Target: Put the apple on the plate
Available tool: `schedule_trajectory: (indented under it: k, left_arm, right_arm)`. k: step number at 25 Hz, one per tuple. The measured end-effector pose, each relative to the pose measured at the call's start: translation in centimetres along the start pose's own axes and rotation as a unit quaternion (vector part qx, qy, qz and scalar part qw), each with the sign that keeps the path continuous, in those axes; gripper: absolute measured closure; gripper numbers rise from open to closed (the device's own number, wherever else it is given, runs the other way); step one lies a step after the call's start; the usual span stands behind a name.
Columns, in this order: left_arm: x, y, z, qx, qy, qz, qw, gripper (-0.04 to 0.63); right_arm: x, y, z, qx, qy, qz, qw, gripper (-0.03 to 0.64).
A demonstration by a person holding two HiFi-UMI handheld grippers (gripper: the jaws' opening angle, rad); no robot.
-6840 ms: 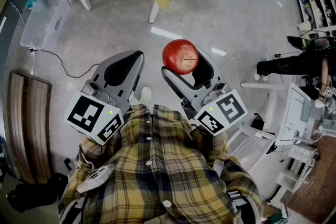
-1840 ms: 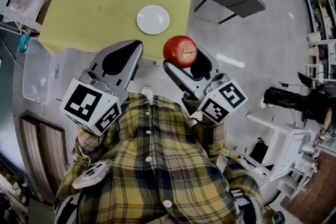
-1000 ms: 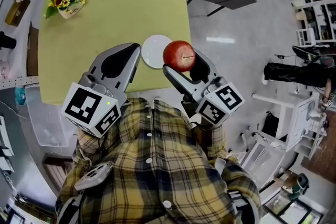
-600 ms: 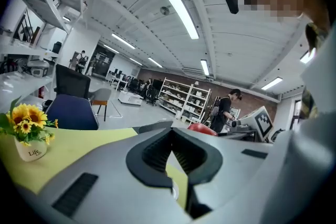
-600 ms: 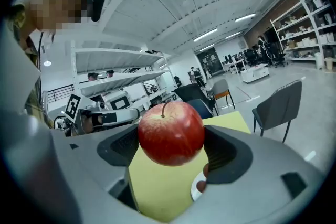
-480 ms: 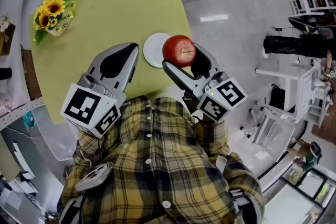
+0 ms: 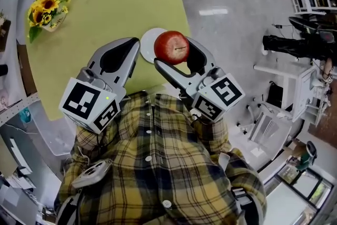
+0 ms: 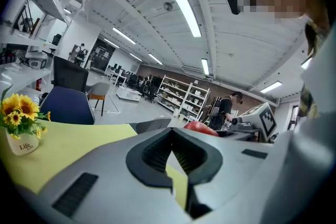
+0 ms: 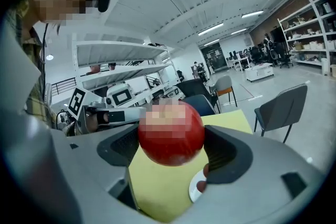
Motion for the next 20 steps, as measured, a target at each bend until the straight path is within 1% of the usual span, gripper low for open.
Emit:
schedule_trajectory:
  k: [4,10,17,20]
  left_arm:
    - [-0.3,-0.3,-0.1,-0.001,0.008,-0.003,1.0,0.589]
    - [-0.4,-1.1,0.8,0.011,0.013,-0.009,0.9998,0.589]
    - [-1.2,-2.3,1.2,0.025,0.022,-0.004,0.9994,0.589]
    - [-1.7,-2.9,1.6,0.028,0.025,0.001,0.9993,0.589]
  right_arm:
    - [0.0,-0.2,-0.2,0.004,0.009,0.0,1.0,0.245]
    - [-0.9,-0.5,-1.1,0.007,0.003,0.007,1.0,0.245]
    - [-1.8,-1.8,-2.6,-0.005,-0.001,0.021,1.0,0.245]
    - [-2.5,-2.6,-2.9,-0.001,0.003,0.03,1.0,0.245]
Point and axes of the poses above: the fingertips, and each gripper's own axes: x backward along the fingers, z to its left, y out of its top, the point moved 8 cm from there along x, backward along the fingers, and after that the axes turned 7 degrees about -y, right-handed, at the moved point
